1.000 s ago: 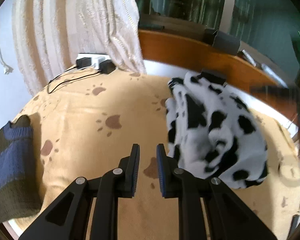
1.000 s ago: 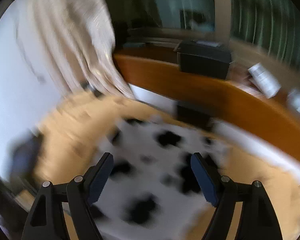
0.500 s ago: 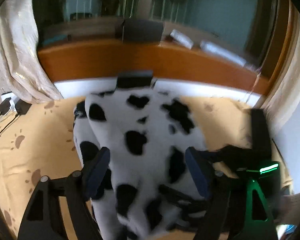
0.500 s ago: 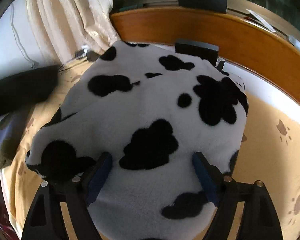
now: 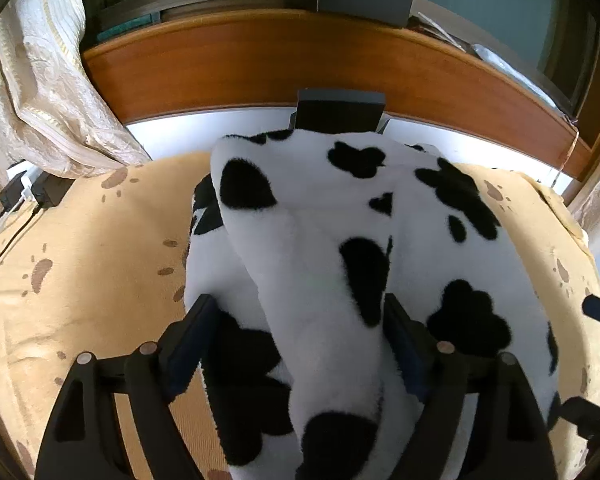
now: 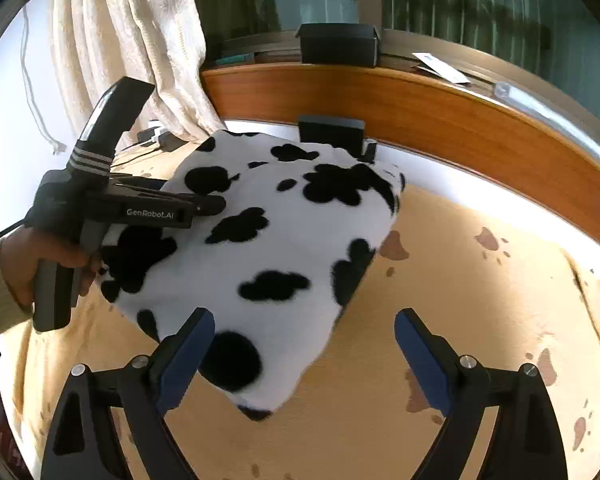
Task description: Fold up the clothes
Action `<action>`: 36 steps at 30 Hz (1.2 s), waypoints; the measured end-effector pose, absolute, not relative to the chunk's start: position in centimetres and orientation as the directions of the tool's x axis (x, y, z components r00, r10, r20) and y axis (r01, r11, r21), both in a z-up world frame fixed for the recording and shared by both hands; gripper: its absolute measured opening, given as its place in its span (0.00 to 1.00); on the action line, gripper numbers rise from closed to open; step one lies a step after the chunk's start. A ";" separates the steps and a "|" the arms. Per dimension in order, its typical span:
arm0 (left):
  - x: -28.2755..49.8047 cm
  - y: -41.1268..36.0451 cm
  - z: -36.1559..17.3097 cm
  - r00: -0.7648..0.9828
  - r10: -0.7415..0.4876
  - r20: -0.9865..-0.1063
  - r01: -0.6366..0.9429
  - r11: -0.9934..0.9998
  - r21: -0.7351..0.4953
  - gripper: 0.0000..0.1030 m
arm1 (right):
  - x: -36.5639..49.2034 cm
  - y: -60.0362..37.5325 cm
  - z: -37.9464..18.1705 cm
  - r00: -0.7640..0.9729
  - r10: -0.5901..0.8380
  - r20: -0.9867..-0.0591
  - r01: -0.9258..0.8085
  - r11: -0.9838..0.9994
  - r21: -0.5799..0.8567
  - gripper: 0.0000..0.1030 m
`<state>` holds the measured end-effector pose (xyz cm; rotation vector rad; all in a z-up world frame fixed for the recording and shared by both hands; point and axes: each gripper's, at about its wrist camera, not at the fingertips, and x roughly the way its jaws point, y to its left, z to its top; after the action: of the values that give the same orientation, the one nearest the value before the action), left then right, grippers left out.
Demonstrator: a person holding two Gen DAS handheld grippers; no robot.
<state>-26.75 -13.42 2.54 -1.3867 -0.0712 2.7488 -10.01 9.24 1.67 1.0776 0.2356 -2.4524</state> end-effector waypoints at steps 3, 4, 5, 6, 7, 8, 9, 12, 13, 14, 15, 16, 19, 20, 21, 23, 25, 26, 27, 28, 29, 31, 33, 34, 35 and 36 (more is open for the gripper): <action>-26.7 -13.7 2.3 -0.601 0.082 -0.795 -0.040 -0.997 -0.072 0.85 | -10.6 8.4 1.4 -0.593 -0.327 -0.736 0.466 -0.884 0.017 0.91; -26.7 -13.9 2.2 -0.604 0.086 -0.792 -0.042 -0.996 -0.076 0.86 | -11.0 8.1 1.0 -0.588 -0.311 -0.746 0.464 -0.886 0.004 0.91; -26.6 -14.1 2.0 -0.607 0.093 -0.789 -0.044 -0.996 -0.084 0.87 | -11.4 7.9 0.4 -0.576 -0.292 -0.763 0.464 -0.886 -0.011 0.91; -26.6 -14.4 1.7 -0.609 0.105 -0.786 -0.045 -0.994 -0.097 0.88 | -11.7 7.7 -0.8 -0.556 -0.266 -0.787 0.463 -0.886 -0.029 0.91; -26.5 -14.7 1.5 -0.610 0.109 -0.785 -0.043 -0.994 -0.105 0.89 | -12.0 7.7 -2.1 -0.532 -0.243 -0.811 0.463 -0.886 -0.038 0.91; -26.5 -14.8 1.2 -0.610 0.100 -0.786 -0.034 -0.994 -0.100 0.94 | -12.3 7.9 -3.4 -0.496 -0.243 -0.834 0.464 -0.886 -0.018 0.91; -26.5 -15.1 0.9 -0.607 0.099 -0.789 -0.022 -0.994 -0.108 1.00 | -12.6 8.2 -4.3 -0.466 -0.255 -0.847 0.456 -0.890 0.018 0.91; -27.0 -16.4 -0.1 -0.572 0.166 -0.803 0.028 -0.975 -0.222 1.00 | -13.5 9.1 -5.2 -0.429 -0.290 -0.855 0.411 -0.906 0.101 0.95; -27.0 -16.5 -0.1 -0.567 0.170 -0.806 0.031 -0.974 -0.226 1.00 | -13.7 9.2 -5.3 -0.419 -0.289 -0.861 0.408 -0.907 0.105 0.96; -27.1 -16.5 0.0 -0.561 0.173 -0.810 0.034 -0.972 -0.231 1.00 | -13.9 9.1 -5.2 -0.412 -0.286 -0.865 0.412 -0.905 0.103 0.97; -27.1 -16.4 0.2 -0.556 0.172 -0.813 0.034 -0.973 -0.230 1.00 | -14.0 9.0 -5.0 -0.410 -0.281 -0.868 0.422 -0.902 0.092 0.97; -27.0 -16.2 0.7 -0.553 0.164 -0.817 0.031 -0.976 -0.216 1.00 | -14.0 9.0 -4.7 -0.408 -0.277 -0.870 0.430 -0.899 0.084 0.97; -26.5 -16.1 2.7 -0.568 0.147 -0.810 0.026 -0.980 -0.197 1.00 | -13.8 9.4 -2.9 -0.432 -0.287 -0.855 0.435 -0.897 0.081 0.97; -26.2 -16.3 3.9 -0.590 0.135 -0.796 0.033 -0.981 -0.191 1.00 | -13.7 9.7 -2.1 -0.452 -0.291 -0.843 0.430 -0.899 0.080 0.97; -25.9 -16.5 5.0 -0.610 0.124 -0.782 0.042 -0.981 -0.189 1.00 | -13.6 10.1 -1.4 -0.473 -0.294 -0.831 0.423 -0.903 0.079 0.97; -25.7 -16.9 6.9 -0.650 0.113 -0.751 0.057 -0.979 -0.197 1.00 | -13.7 11.1 -0.1 -0.512 -0.292 -0.808 0.401 -0.913 0.076 0.97; -26.3 -16.8 8.5 -0.679 0.088 -0.729 0.064 -0.982 -0.178 1.00 | -14.1 11.9 0.7 -0.539 -0.277 -0.796 0.371 -0.926 0.071 0.97; -26.8 -16.6 9.1 -0.686 0.065 -0.725 0.067 -0.986 -0.152 1.00 | -14.5 12.3 0.9 -0.548 -0.271 -0.791 0.358 -0.931 0.071 0.97; -27.5 -16.4 9.1 -0.682 0.032 -0.730 0.071 -0.991 -0.110 1.00 | -15.1 12.6 1.2 -0.558 -0.264 -0.787 0.344 -0.936 0.070 0.97; -28.3 -16.2 9.1 -0.679 -0.002 -0.734 0.075 -0.995 -0.067 1.00 | -16.1 12.7 1.4 -0.566 -0.256 -0.784 0.330 -0.942 0.069 0.97; -29.2 -16.0 8.9 -0.670 -0.034 -0.742 0.081 -0.996 -0.027 1.00 | -17.0 12.8 1.6 -0.574 -0.247 -0.780 0.315 -0.947 0.068 0.97; -30.9 -16.2 7.2 -0.618 -0.072 -0.783 0.102 -0.995 0.011 1.00 | -19.1 12.6 2.3 -0.596 -0.230 -0.769 0.283 -0.957 0.066 0.97; -32.0 -16.9 5.1 -0.565 -0.081 -0.821 0.130 -0.991 0.009 1.00 | -21.8 12.1 2.7 -0.606 -0.216 -0.765 0.257 -0.964 0.069 0.97; -32.1 -17.3 4.2 -0.553 -0.075 -0.830 0.139 -0.990 -0.004 1.00 | -22.9 11.9 2.6 -0.605 -0.210 -0.768 0.249 -0.966 0.068 0.97; -32.2 -17.7 3.4 -0.544 -0.065 -0.836 0.149 -0.989 -0.020 1.00 | -23.7 11.7 2.3 -0.598 -0.205 -0.775 0.248 -0.967 0.065 0.97; -32.2 -18.0 2.9 -0.545 -0.050 -0.837 0.156 -0.987 -0.042 1.00 | -24.6 11.4 2.0 -0.591 -0.200 -0.782 0.246 -0.967 0.062 0.97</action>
<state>-32.24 -17.96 2.91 -1.5458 -0.1817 2.8632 -24.61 11.44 1.98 1.2670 0.0769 -2.5972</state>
